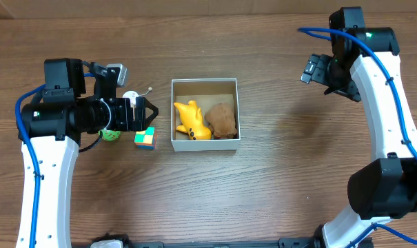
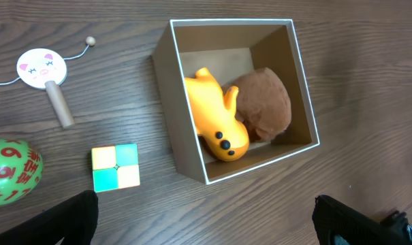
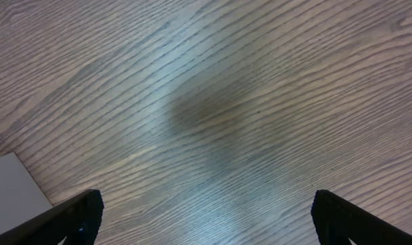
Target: Pack container
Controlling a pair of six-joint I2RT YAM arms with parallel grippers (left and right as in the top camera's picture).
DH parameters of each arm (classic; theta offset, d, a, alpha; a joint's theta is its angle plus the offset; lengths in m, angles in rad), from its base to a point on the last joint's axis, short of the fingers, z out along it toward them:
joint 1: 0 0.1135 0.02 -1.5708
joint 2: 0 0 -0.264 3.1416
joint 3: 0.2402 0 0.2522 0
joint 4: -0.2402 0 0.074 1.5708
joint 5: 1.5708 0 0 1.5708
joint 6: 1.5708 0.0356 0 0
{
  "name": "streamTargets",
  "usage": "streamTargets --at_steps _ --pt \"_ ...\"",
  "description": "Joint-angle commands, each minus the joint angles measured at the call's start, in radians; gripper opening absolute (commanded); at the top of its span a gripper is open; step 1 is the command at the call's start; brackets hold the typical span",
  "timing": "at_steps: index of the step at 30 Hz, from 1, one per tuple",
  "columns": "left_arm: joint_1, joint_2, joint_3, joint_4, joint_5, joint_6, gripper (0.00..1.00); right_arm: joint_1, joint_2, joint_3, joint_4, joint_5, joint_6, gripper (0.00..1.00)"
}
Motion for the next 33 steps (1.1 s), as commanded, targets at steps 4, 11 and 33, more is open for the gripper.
streamTargets --at_steps 4,11,33 --pt "-0.063 0.005 0.024 -0.016 -0.22 -0.014 0.98 0.002 -0.027 0.02 0.004 0.0 0.002 1.0" --pt "-0.2 0.005 0.024 -0.023 -0.43 -0.056 1.0 0.002 -0.027 0.02 0.004 0.0 0.002 1.0" --pt "-0.227 0.005 0.023 -0.043 -0.447 -0.074 1.0 0.002 -0.027 0.02 0.004 0.0 0.002 1.0"
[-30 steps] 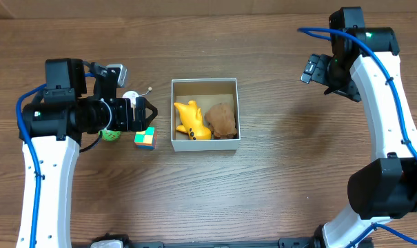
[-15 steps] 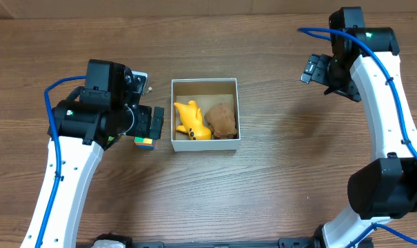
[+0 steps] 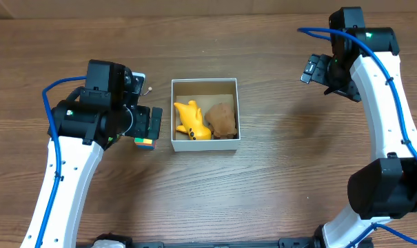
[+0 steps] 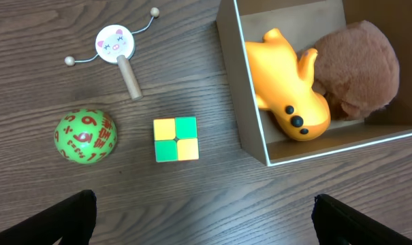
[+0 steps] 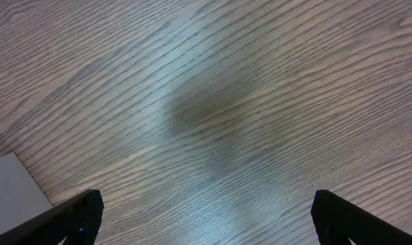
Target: Pack container
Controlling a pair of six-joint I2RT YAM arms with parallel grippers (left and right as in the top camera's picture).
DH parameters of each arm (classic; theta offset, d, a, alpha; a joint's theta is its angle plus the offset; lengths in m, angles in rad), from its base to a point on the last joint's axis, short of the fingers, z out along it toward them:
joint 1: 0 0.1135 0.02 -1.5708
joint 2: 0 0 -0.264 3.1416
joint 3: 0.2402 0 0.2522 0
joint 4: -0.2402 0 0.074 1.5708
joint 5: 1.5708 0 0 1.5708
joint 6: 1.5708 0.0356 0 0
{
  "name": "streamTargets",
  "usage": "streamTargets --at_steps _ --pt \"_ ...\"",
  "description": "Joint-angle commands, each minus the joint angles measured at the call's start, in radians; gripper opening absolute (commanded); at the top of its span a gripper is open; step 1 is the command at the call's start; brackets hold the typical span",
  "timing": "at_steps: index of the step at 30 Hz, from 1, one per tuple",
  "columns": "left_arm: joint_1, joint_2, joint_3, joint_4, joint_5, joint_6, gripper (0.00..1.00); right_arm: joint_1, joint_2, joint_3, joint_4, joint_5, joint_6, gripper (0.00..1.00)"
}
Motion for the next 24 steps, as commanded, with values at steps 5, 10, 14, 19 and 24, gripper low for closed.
streamTargets --at_steps 5,10,14,19,24 --pt "-0.002 0.005 0.023 -0.01 -0.006 -0.018 1.0 0.002 -0.027 0.02 0.004 0.0 0.002 1.0" --pt "-0.002 0.005 0.023 -0.01 -0.006 -0.018 1.0 0.002 -0.027 0.02 0.004 0.0 0.002 1.0" --pt "-0.002 0.005 0.023 -0.01 -0.006 -0.018 1.0 0.002 -0.027 0.02 0.004 0.0 0.002 1.0" --pt "-0.002 0.006 0.022 -0.01 -0.006 -0.018 1.0 0.002 -0.027 0.02 0.004 0.0 0.002 1.0" --pt "-0.002 0.016 0.021 -0.01 -0.006 -0.018 1.0 0.002 -0.027 0.02 0.004 0.0 0.002 1.0"
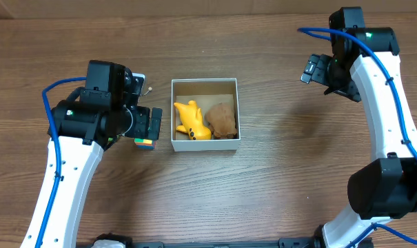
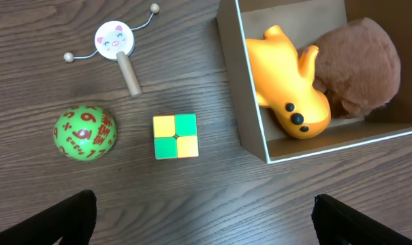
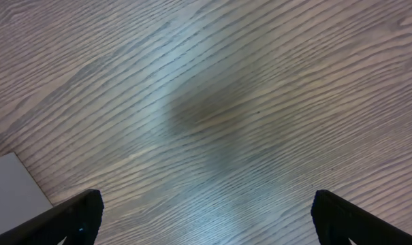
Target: Pack container
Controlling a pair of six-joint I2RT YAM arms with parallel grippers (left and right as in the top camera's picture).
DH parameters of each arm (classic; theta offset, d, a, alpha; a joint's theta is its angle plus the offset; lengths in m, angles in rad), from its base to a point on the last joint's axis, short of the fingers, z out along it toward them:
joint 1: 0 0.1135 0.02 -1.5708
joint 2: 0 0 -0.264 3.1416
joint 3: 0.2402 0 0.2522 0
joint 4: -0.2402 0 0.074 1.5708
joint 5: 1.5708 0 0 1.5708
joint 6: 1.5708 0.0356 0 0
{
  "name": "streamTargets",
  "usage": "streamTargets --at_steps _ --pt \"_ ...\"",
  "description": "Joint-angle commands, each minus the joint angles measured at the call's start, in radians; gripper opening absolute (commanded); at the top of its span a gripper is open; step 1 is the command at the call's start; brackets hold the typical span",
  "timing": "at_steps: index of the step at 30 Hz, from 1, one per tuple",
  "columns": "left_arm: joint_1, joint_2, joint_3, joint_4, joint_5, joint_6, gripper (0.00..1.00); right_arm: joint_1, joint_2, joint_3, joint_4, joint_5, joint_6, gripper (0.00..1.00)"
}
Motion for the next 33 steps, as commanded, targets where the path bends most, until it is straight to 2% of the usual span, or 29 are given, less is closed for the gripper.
streamTargets --at_steps 1,27,33 --pt "-0.002 0.016 0.021 -0.001 -0.006 -0.014 1.0 0.002 -0.027 0.02 0.005 0.0 0.002 1.0" --pt "-0.002 0.023 0.021 0.024 -0.012 -0.014 1.0 0.002 -0.027 0.02 0.005 0.0 0.002 1.0" --pt "-0.002 0.098 0.013 0.025 -0.102 -0.091 1.0 0.002 -0.027 0.02 0.005 0.0 0.002 1.0"
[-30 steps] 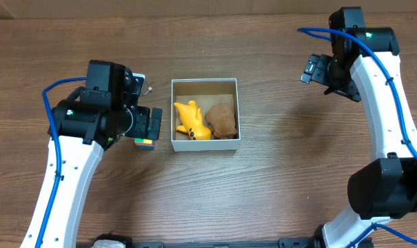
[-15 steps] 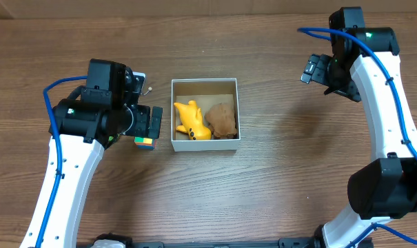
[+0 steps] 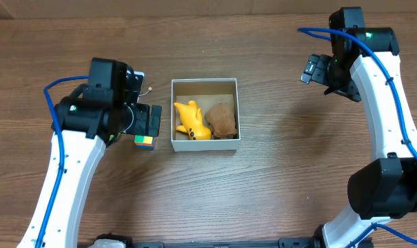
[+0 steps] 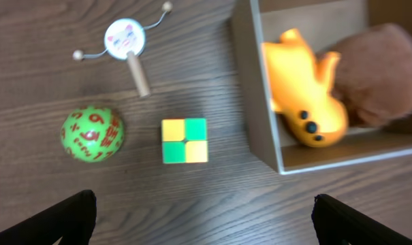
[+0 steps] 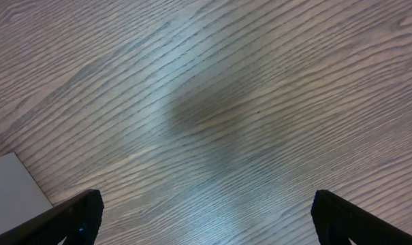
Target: Pack container
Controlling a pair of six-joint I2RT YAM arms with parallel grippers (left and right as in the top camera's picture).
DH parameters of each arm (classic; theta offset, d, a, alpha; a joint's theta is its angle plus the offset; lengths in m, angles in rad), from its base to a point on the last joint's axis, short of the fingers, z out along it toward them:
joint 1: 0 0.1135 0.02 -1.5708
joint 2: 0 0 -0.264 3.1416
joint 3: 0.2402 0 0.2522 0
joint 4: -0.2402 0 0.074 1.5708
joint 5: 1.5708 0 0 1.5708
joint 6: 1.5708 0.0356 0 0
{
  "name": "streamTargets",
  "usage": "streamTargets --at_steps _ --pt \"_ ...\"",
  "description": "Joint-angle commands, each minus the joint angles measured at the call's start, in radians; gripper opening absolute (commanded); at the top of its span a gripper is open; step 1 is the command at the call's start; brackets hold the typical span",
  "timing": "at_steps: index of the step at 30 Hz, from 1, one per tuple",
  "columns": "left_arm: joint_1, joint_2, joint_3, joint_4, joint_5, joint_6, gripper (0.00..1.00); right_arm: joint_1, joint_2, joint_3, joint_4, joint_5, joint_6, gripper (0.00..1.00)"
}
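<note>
An open cardboard box point(image 3: 204, 83) stands mid-table holding a yellow toy point(image 3: 191, 120) and a brown plush point(image 3: 222, 119). Left of the box point(image 4: 257, 102) lie a coloured cube point(image 4: 184, 141), a green numbered ball point(image 4: 92, 133) and a small pig-faced rattle drum point(image 4: 127, 42). My left gripper point(image 4: 204, 221) hangs open high above the cube, nothing between its fingers. In the overhead view the arm covers the ball and most of the cube point(image 3: 145, 141). My right gripper point(image 5: 204, 218) is open over bare wood at the far right.
A pale grey corner point(image 5: 11, 187) shows at the left edge of the right wrist view. The right arm point(image 3: 373, 62) stands over the table's right side.
My left gripper has shifted slightly, so the cube, ball and box sit a little further right and lower in its view. The right arm has not moved.
At first my left gripper was low beside the cube, looking obliquely at the box. Then it was raised over the cube, looking straight down at the three loose toys and the box. It has stayed there with small shifts. The right gripper stayed open and still throughout.
</note>
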Motion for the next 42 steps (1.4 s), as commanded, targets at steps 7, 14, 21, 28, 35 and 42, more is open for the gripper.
streamTargets --at_steps 7,14,21,28,35,42 --pt "0.0 0.257 0.013 0.065 -0.068 -0.132 1.0 0.002 -0.027 0.02 0.005 0.0 0.002 1.0" --pt "0.0 0.345 0.013 0.064 -0.023 -0.155 1.0 0.002 -0.027 0.02 0.004 0.0 0.002 1.0" --pt "0.0 0.353 0.012 0.041 -0.026 -0.127 1.0 0.002 -0.027 0.02 0.005 0.0 0.002 1.0" --pt "0.0 0.357 -0.007 0.051 -0.027 -0.07 1.0 0.002 -0.027 0.02 0.005 0.0 0.002 1.0" --pt "0.0 0.357 -0.093 0.125 -0.082 -0.035 1.0 0.002 -0.027 0.02 0.005 0.0 0.002 1.0" --pt "0.0 0.357 -0.149 0.209 -0.082 -0.025 1.0 0.002 -0.027 0.02 0.005 0.0 0.002 1.0"
